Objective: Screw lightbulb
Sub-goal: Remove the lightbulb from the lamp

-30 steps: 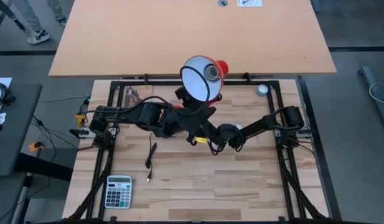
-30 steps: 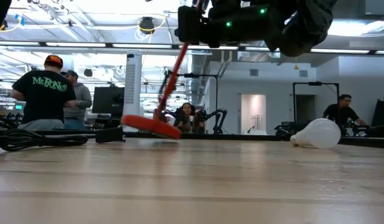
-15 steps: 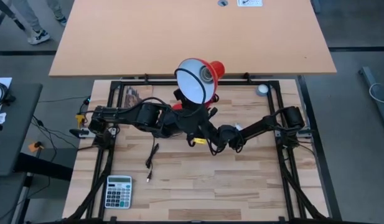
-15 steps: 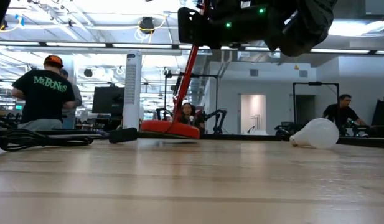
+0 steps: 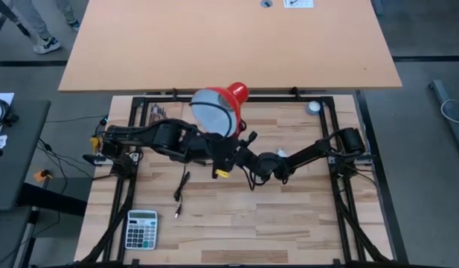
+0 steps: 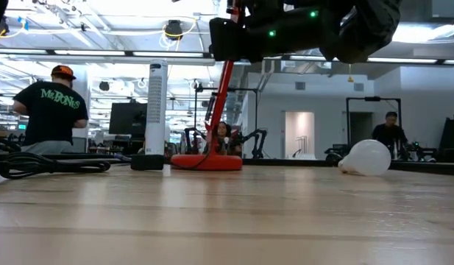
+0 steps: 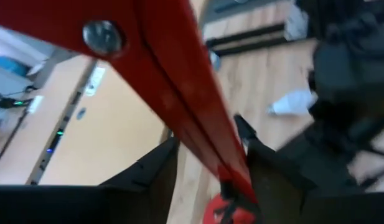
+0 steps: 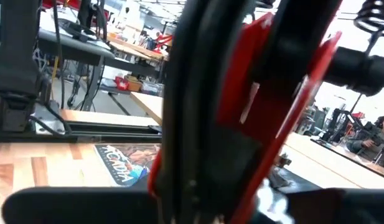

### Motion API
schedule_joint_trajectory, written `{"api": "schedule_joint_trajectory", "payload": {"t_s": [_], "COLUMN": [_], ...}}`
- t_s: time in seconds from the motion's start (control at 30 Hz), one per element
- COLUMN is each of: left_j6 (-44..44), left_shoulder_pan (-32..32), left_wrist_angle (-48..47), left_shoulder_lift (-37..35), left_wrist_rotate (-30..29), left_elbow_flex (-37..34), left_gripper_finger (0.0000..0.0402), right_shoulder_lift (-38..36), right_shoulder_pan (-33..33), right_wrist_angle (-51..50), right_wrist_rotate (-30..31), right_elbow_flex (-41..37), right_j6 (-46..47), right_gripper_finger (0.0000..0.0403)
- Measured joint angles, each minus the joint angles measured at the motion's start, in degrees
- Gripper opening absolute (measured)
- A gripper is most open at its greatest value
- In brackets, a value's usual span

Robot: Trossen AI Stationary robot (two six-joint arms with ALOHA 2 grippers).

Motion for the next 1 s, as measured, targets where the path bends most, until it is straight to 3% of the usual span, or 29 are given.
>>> {"api": "schedule_joint_trajectory", "payload": {"t_s": [0.33,0.5,0.73,1.0], "left_j6": [-6.34,-7.53,-6.62,-5.31], "left_shoulder_pan": [-1.13,-2.33,-3.02,-3.08], "left_wrist_angle": [-20.29,-20.30,-19.42,-18.65], "left_shoulder_lift": [-3.61,-8.06,-13.38,-13.59], "left_wrist_rotate": [1.12,4.20,4.11,4.22], "left_elbow_flex": [-0.06,-0.39,-0.34,-0.33], "left_gripper_finger": [0.0200,0.0200,0.0200,0.0200], "right_shoulder_lift": [-3.25,-6.38,-11.90,-18.16], "right_shoulder_pan": [0.76,1.09,1.25,-1.21], "right_wrist_angle": [-8.53,-16.06,-27.95,-39.14], "right_wrist_rotate": [0.00,-2.44,-10.05,-20.58], "right_elbow_flex": [-0.10,-0.09,-0.04,-0.09], "right_j6": [0.61,2.93,4.01,2.71], "right_gripper_finger": [0.0102,0.0102,0.0103,0.0103]}}
